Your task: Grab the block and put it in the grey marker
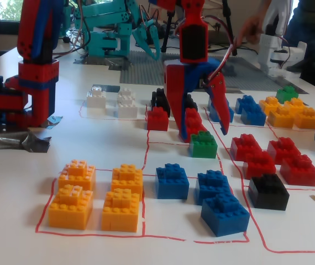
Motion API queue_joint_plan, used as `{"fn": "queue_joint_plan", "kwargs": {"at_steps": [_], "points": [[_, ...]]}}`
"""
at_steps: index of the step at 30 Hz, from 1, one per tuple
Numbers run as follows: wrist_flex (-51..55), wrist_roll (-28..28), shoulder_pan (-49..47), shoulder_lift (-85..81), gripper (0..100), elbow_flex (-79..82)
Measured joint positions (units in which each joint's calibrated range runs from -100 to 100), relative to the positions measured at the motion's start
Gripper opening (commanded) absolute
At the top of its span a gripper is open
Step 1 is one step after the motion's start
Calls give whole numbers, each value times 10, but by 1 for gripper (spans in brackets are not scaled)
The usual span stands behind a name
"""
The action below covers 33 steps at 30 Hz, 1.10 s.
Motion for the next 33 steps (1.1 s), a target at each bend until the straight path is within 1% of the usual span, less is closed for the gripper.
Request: {"fn": "queue_joint_plan", "kwargs": {"at_steps": [15,18,20,23,26,33], "points": [[0,0,-20,53,25,-25],[0,0,-20,60,22,-35],[0,0,-19,68,17,-36],[0,0,-19,68,6,-36],[0,0,-20,68,0,-37],[0,0,-20,68,0,-37]]}}
